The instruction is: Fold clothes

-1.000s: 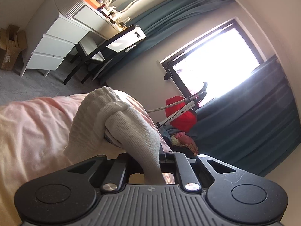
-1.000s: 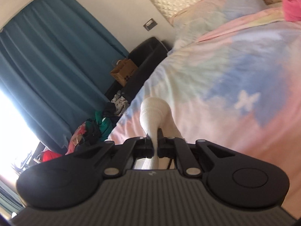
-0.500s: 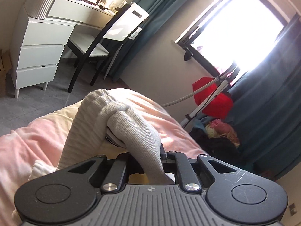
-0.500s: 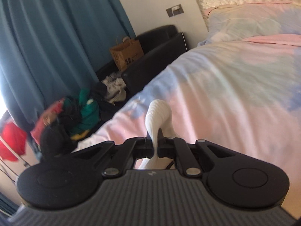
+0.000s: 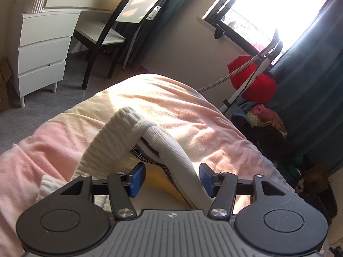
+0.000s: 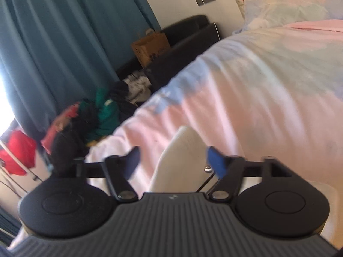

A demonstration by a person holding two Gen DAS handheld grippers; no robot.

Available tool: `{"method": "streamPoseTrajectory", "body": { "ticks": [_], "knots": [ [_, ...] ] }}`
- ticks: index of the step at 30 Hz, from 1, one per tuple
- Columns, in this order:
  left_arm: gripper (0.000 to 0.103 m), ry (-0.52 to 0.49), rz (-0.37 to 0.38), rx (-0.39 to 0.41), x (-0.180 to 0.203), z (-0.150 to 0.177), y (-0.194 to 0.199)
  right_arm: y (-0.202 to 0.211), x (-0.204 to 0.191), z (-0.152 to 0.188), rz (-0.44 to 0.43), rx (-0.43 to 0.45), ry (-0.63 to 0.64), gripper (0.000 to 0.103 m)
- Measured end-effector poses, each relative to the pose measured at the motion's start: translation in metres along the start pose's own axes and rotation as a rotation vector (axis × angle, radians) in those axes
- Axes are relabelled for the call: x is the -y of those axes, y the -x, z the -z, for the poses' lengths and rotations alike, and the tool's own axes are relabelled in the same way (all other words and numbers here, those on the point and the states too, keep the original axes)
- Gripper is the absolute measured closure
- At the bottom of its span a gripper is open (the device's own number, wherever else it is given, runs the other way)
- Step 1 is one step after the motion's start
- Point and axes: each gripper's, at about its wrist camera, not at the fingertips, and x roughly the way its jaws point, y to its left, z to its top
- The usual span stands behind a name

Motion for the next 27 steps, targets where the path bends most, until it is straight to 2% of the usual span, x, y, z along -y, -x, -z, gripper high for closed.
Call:
{"method": "streamPoseTrajectory", "body": {
  "ticks": [2,5,8,13,15,16,18,20,21,25,27],
  "knots": [
    [0.033,-0.031,0.005,0.029,-0.001,0.008,0.025,0.027,0.007,0.001,-0.012,0.015,-0.031,0.021],
    [0.027,-0.035,0.014,0.066,-0.009,0.028,0.061,0.066,0.02,0.012,-0.065,-0.036,-0.119,0.02],
    [0.026,0.044,0.046,0.065,-0.025,0.053,0.096,0.11,0.038,0.036,-0.138,-0.068,-0.215,0.02],
    [0.023,0.235,0.091,0.009,-0.061,0.093,0.134,0.163,0.078,0.087,-0.184,-0.177,-0.394,0.019],
    [0.023,0.258,0.045,-0.03,-0.069,0.099,0.143,0.173,0.089,0.106,-0.21,-0.23,-0.448,0.019],
    [0.022,0.261,0.03,-0.045,-0.072,0.101,0.146,0.173,0.092,0.111,-0.22,-0.272,-0.487,0.019],
    [0.021,0.285,0.047,-0.055,-0.08,0.106,0.146,0.169,0.096,0.117,-0.273,-0.359,-0.576,0.019],
    [0.021,0.339,0.069,-0.067,-0.088,0.113,0.139,0.164,0.089,0.118,-0.351,-0.419,-0.576,0.019],
    [0.02,0.37,0.089,-0.075,-0.091,0.116,0.133,0.16,0.085,0.117,-0.359,-0.45,-0.55,0.019],
    [0.021,0.453,0.164,-0.107,-0.098,0.122,0.102,0.148,0.077,0.118,-0.415,-0.477,-0.509,0.019],
    [0.022,0.472,0.189,-0.094,-0.097,0.122,0.09,0.14,0.075,0.119,-0.429,-0.467,-0.51,0.019]
  ]
}}
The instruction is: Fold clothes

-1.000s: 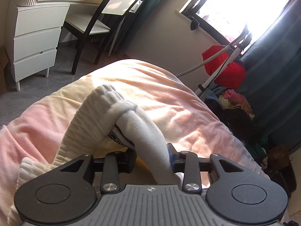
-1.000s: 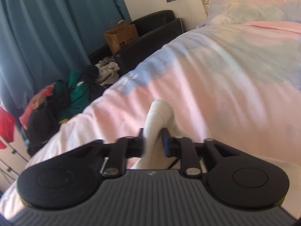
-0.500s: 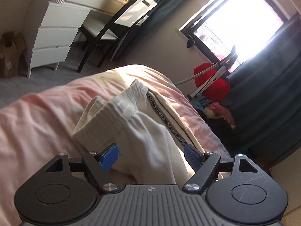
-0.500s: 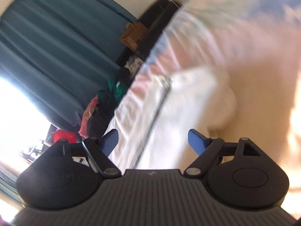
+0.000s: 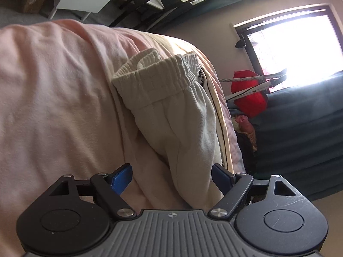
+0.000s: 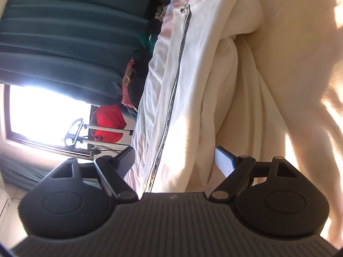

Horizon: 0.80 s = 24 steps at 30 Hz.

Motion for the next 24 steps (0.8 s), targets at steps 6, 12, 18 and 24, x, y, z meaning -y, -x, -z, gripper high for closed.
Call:
{"method": "streamPoseTrajectory", "body": {
  "ticks": [6,12,18,24],
  "knots": [
    [0.023,-0.008,0.059,0.096,0.002,-0.014,-0.026,-0.028,0.011,-0.014,0.061,0.063,-0.002,0.02],
    [0.038,0.214,0.153,0.179,-0.034,-0.024,-0.053,-0.061,0.014,-0.028,0.1,0.192,0.056,0.027],
    [0.07,0.104,0.1,0.278,-0.021,-0.017,-0.054,-0.074,0.025,-0.042,0.101,0.256,0.086,0.079],
    [0.089,0.061,0.103,0.351,-0.007,-0.024,-0.016,-0.057,0.007,-0.041,0.075,0.25,0.153,0.091]
  ]
}}
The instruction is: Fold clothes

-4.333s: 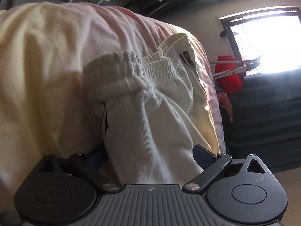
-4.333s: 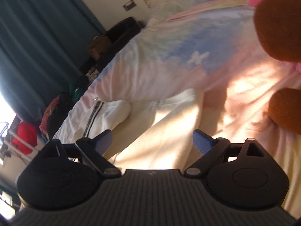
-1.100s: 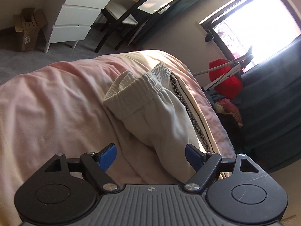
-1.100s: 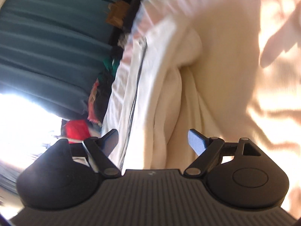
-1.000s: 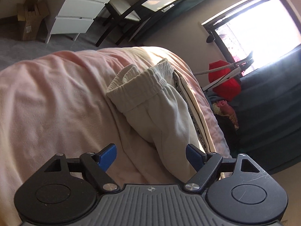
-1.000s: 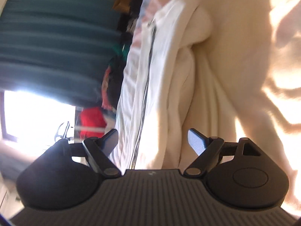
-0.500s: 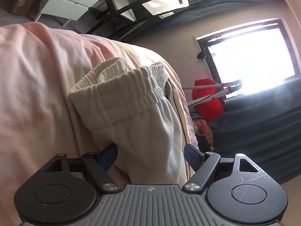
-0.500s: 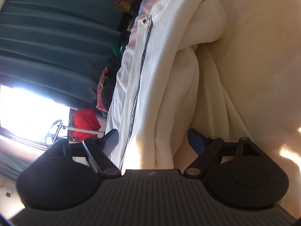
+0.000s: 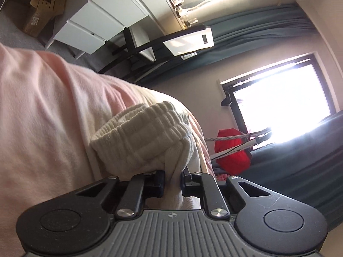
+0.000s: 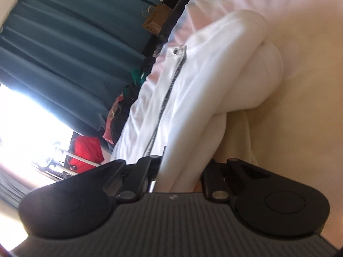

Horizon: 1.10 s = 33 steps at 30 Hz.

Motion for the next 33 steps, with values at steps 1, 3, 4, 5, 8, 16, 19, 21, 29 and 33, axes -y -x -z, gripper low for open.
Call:
{"method": "streamPoseTrajectory", "body": {
  "ticks": [1,3,4,5,8,16,19,21,29,33],
  "knots": [
    [0.09,0.003,0.008,0.005,0.003,-0.006,0.008,0.006,-0.005,0.0,-0.001,0.001,0.011,0.091],
    [0.09,0.01,0.028,0.013,0.011,-0.02,0.027,0.019,-0.012,-0.001,-0.006,-0.012,0.037,0.091],
    [0.09,0.0,0.038,0.025,0.015,-0.028,0.037,0.027,-0.016,-0.001,-0.009,-0.024,0.051,0.091],
    [0.09,-0.018,0.042,0.034,0.02,-0.038,0.046,0.036,-0.016,-0.003,-0.016,-0.041,0.064,0.091],
    [0.09,-0.039,0.055,0.03,0.03,-0.071,0.071,0.057,-0.025,-0.006,-0.02,-0.094,0.098,0.092],
    [0.09,-0.141,-0.057,-0.056,0.015,-0.124,0.144,0.112,-0.005,0.007,0.007,-0.257,-0.095,0.092],
    [0.09,-0.187,-0.127,-0.121,-0.011,-0.12,0.161,0.119,0.013,0.018,0.042,-0.309,-0.155,0.091],
    [0.089,-0.206,-0.171,-0.144,-0.025,-0.116,0.165,0.128,0.017,0.024,0.046,-0.328,-0.155,0.091],
    [0.061,-0.138,-0.16,-0.262,-0.059,-0.12,0.184,0.14,0.023,0.028,0.078,-0.363,-0.147,0.087],
    [0.054,-0.229,-0.268,-0.34,-0.045,-0.121,0.193,0.135,0.028,0.03,0.101,-0.362,-0.119,0.044]
  ]
}}
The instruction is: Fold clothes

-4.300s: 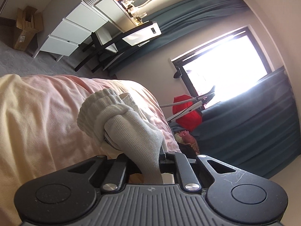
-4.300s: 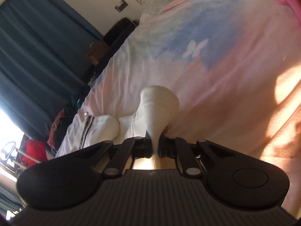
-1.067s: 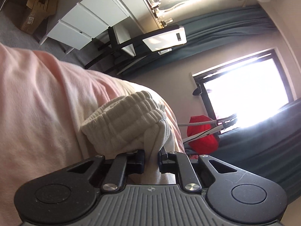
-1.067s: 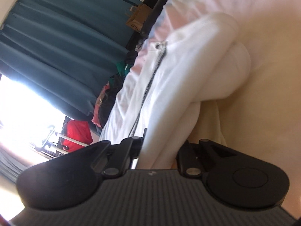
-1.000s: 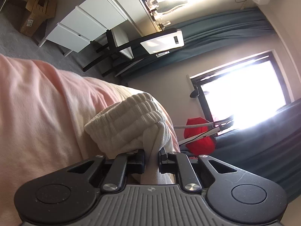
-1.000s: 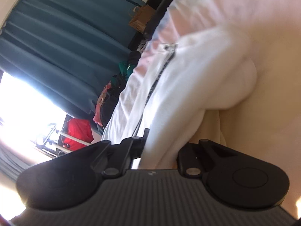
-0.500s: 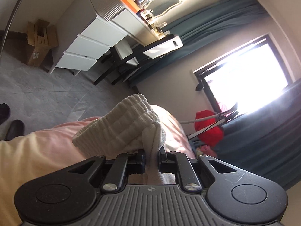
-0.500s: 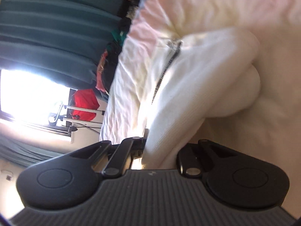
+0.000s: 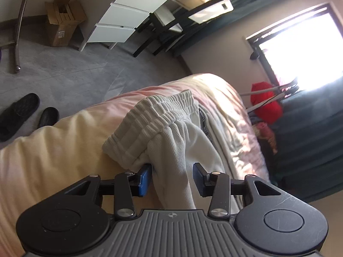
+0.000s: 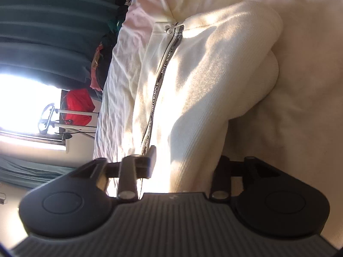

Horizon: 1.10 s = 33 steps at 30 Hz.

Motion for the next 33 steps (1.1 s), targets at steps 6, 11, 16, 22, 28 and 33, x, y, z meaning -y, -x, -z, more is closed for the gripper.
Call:
{"method": "streamPoseTrajectory", "body": {
  "ticks": [6,11,16,22,28,33],
  "knots": [
    [0.022,-0.236,-0.163,0.098,0.045,0.007,0.047,0.001,0.014,-0.005,-0.054,0.078,-0.055,0.031],
    [0.016,-0.372,-0.144,0.203,0.09,0.031,0.065,0.017,0.024,-0.013,-0.08,0.254,-0.109,0.031],
    [0.016,-0.473,-0.053,0.234,0.147,0.073,0.037,0.015,0.03,-0.024,-0.071,0.241,-0.094,0.053],
    [0.016,-0.604,0.043,0.219,0.22,0.146,-0.019,0.013,0.036,-0.038,0.004,0.247,0.0,0.085],
    [0.015,-0.794,0.116,0.142,0.259,0.217,-0.082,0.024,0.034,-0.04,-0.006,0.317,0.06,0.088],
    [0.015,-0.994,0.051,0.1,0.258,0.272,-0.132,0.03,0.044,-0.042,-0.014,0.335,0.047,0.089]
  ]
}}
